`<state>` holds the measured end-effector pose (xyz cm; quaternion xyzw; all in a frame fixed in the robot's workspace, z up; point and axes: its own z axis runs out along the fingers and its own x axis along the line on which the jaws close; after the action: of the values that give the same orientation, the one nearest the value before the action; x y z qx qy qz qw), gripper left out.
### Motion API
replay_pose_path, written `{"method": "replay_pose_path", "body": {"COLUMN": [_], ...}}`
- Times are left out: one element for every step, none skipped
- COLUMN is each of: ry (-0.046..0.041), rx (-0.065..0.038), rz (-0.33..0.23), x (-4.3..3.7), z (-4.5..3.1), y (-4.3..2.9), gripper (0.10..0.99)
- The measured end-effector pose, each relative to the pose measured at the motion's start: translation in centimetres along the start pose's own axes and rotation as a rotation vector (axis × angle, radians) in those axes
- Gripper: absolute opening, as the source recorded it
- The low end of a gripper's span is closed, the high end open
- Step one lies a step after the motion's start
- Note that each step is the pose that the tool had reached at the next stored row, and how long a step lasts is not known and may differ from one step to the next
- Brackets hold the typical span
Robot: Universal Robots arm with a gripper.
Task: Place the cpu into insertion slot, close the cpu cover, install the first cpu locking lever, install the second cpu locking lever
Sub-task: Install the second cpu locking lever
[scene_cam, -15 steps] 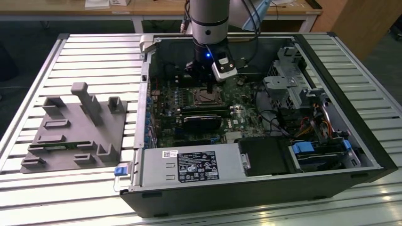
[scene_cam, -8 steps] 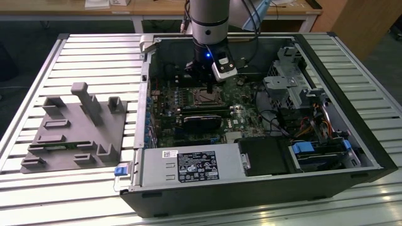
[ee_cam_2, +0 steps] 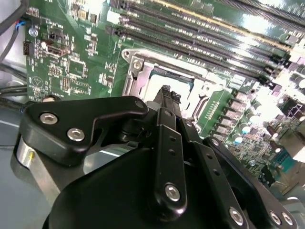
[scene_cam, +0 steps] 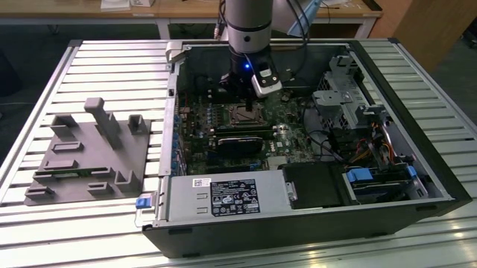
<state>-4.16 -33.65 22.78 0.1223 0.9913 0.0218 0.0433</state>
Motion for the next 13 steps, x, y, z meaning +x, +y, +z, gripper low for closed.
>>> {"method": "replay_pose_path", "body": {"ry": [0.0000,0.0000,0.0000,-0.0001,-0.0001,-0.0001,-0.0001,-0.0001,0.0000,0.0000,-0.0001,-0.0001,-0.0001], "rx": [0.000,0.000,0.000,0.000,0.000,0.000,0.000,0.000,0.000,0.000,0.000,0.000,0.000], "rz": [0.000,0.001,0.001,0.001,0.002,0.002,0.002,0.002,0.002,0.002,0.002,0.002,0.002], "x": [-0.05,-0.09,-0.14,-0.18,-0.23,-0.27,-0.30,-0.32,-0.34,-0.37,-0.39,-0.42,-0.46], "z": [-0.01,-0.02,-0.02,-0.03,-0.04,-0.06,-0.10,-0.16,-0.23,-0.31,-0.39,-0.45,-0.50], "y": [-0.17,-0.34,-0.52,-0.69,-0.86,-1.00,-1.08,-1.15,-1.21,-1.29,-1.36,-1.47,-1.60], "gripper": [0.106,0.106,0.106,0.106,0.106,0.106,0.106,0.106,0.106,0.106,0.106,0.106,0.106]}}
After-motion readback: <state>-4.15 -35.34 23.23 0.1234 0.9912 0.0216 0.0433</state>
